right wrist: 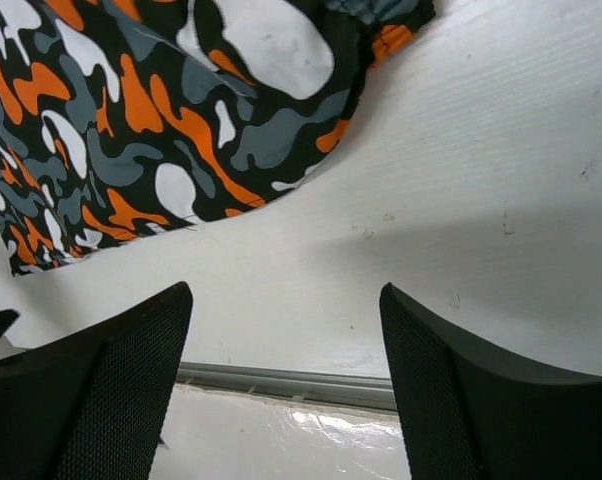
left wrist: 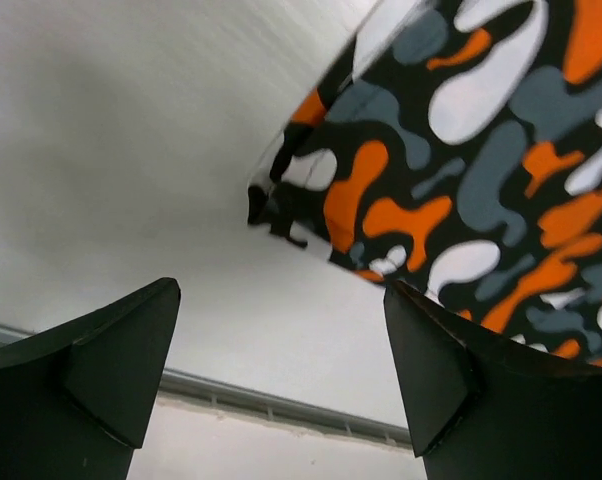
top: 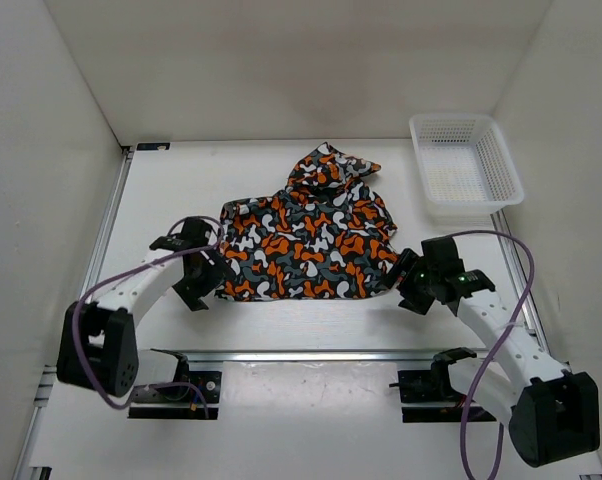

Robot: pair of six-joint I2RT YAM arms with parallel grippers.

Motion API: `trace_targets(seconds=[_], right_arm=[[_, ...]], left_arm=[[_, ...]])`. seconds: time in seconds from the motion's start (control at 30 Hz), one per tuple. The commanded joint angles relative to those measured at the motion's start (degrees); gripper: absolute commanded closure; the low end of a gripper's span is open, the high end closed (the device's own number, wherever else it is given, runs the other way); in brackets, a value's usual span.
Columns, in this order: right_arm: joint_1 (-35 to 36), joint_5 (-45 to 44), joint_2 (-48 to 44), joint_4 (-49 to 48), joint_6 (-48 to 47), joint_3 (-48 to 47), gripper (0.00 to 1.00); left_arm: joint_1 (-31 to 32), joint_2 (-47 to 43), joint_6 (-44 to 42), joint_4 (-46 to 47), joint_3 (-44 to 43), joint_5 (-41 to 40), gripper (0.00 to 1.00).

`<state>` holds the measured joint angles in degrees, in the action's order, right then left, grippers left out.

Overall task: Fold and stack the shorts
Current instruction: Flatten the shorts out

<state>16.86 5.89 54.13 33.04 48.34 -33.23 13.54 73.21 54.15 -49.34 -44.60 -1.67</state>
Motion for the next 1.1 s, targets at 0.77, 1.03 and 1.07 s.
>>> trace_targets(seconds=[0.77, 1.03, 1.07], right_arm=[[-8.6, -0.4, 34.4, -19.1, -6.7, -9.7, 0.77], [-7.0, -15.9, 45.9, -0.4, -9.6, -29.3, 0.37], [-7.0, -17.0, 44.3, 0.2, -9.6, -29.3, 0.36]], left_arm=[[-1.5, 14.0, -4.7, 7.7, -8.9, -1.5, 0.90], [-4.9, 12.6, -7.0, 7.7, -8.9, 0.3, 0.90], [-4.9, 12.6, -7.0, 7.7, -8.9, 0.3, 0.90]])
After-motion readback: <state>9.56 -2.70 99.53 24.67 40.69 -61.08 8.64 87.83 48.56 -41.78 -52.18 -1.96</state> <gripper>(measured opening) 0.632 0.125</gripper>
